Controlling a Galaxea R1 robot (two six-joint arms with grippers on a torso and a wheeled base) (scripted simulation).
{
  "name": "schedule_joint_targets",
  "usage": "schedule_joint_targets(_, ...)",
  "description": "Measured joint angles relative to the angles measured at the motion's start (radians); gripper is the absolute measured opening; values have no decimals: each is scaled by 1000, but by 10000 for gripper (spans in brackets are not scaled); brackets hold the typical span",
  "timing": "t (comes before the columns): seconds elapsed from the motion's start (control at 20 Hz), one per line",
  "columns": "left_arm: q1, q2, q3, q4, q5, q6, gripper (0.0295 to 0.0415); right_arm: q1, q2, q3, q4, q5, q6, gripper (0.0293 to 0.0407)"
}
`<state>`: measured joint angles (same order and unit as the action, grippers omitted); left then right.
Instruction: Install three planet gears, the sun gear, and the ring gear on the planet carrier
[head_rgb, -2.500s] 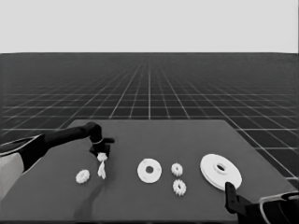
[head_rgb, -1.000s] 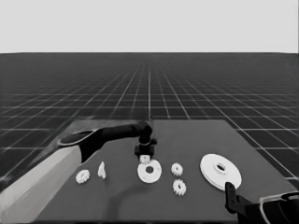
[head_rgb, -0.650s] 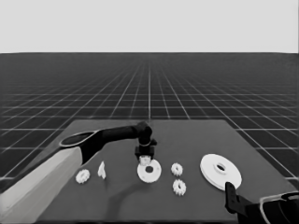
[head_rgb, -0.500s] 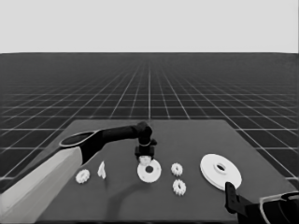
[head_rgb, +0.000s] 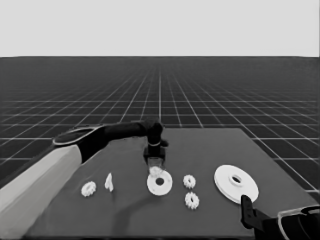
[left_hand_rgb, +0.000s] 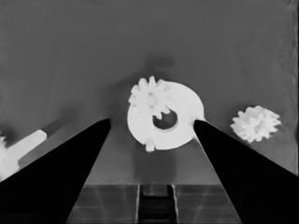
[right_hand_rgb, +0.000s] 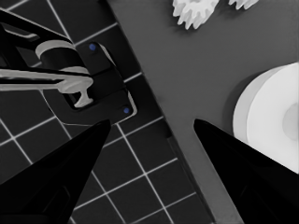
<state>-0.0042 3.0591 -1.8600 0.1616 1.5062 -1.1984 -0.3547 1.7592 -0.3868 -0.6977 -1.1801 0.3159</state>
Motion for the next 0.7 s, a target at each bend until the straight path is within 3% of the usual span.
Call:
schedule_joint_targets(0.3,-16,-1,4,-17,6,-2,385,0,0,0,0,0,0,385)
schedule_joint_targets(0.35,-6,-278,465,3,19,-136,385,0,0,0,0,0,0,385)
schedule_joint_targets(0.4,4,-589,692,8,11,-79,385,0,0,0,0,0,0,385)
schedule_joint_targets(0.5,11,-849,703,1,-29,140,385,0,0,0,0,0,0,385)
schedule_joint_targets(0.7,13,-929,645,-12,-54,279,385,0,0,0,0,0,0,385)
